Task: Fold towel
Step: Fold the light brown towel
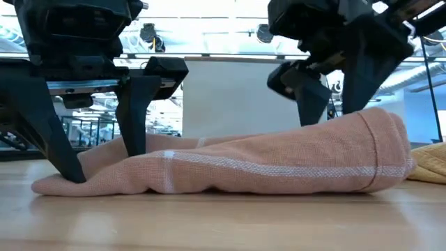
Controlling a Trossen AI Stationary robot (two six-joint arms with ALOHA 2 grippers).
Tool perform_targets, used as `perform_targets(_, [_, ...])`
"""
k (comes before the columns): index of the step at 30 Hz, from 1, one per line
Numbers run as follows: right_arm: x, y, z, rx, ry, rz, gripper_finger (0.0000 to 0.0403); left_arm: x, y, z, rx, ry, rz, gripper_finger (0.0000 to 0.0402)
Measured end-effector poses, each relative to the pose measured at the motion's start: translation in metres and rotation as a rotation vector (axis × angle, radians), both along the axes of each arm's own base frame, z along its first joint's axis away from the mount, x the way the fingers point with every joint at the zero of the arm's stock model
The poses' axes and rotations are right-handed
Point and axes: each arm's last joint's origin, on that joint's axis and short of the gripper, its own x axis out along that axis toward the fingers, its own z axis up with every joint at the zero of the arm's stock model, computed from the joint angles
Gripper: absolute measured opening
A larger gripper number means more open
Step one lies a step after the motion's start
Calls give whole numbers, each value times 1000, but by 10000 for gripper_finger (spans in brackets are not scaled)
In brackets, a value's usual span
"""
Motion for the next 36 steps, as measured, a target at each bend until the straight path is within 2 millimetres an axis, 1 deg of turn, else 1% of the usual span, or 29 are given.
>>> perform_targets(3, [-2,1,-10,66,-13,-18,226,0,-1,0,1,0,1,208])
perform_targets(7, [-6,0,-19,78,0,-54,226,0,-1,1,-4,14,16,208])
perform_targets(10, [-9,-2,-24,74,15,-78,226,4,-3,6,1,22,20,208])
perform_targets(16, [-11,-3,-27,57,21,-92,226,18,-13,27,20,-14,24,209])
perform_targets(23, [-9,-2,-26,60,-6,-82,226,33,-16,54,54,-67,59,209])
perform_targets(27, [-9,-2,-26,59,-10,-77,213,39,-17,64,74,-108,81,209])
perform_targets(29, [-8,-2,-27,57,-12,-72,202,44,-14,68,118,-163,120,209])
perform_targets(31, [-8,-1,-31,53,-3,-71,191,49,-6,69,142,-194,162,209])
perform_targets(33, [-6,-1,-37,50,10,-71,180,56,5,70,133,-204,214,209])
perform_targets(36, [-6,0,-43,49,28,-66,164,67,28,70,99,-206,317,206])
